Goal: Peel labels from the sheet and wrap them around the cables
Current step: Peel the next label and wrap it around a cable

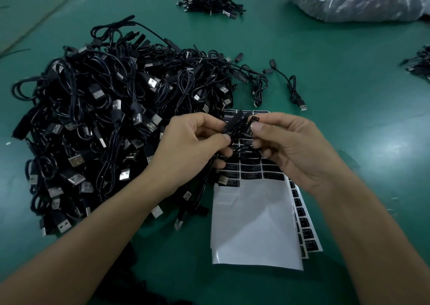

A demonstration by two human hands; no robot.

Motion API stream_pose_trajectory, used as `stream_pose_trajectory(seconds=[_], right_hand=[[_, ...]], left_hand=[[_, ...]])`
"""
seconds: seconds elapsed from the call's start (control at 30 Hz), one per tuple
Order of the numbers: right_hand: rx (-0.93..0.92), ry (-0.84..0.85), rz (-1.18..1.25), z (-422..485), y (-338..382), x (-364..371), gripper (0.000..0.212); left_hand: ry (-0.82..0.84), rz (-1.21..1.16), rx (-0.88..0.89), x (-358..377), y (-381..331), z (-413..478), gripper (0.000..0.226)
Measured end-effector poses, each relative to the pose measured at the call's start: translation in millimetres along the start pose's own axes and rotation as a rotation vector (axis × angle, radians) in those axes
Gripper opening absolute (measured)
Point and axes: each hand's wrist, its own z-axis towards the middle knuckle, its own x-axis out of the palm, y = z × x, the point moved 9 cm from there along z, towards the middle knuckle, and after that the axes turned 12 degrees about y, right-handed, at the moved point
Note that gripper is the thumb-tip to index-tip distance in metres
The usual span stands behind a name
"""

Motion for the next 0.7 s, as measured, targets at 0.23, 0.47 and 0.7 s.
stream_pose_trajectory(seconds=[0.23,0.47,0.7], right_hand=[[-0.007,0.009,0.045,0.0,-0.6,4.5,0.018],[-0.026,0.012,0.003,-0.5,1.5,4.5,0.042],[-0.026,0.014,-0.022,-1.4,2.0,7.9,0.037]], left_hand=[[0.004,0.024,-0.022,-0.3,1.3,-0.6,0.01],[0.031,0.012,-0.043,1.8,3.8,0.4,0.014],[0.059,0.006,-0.032,3.1,3.7,0.2,0.024]])
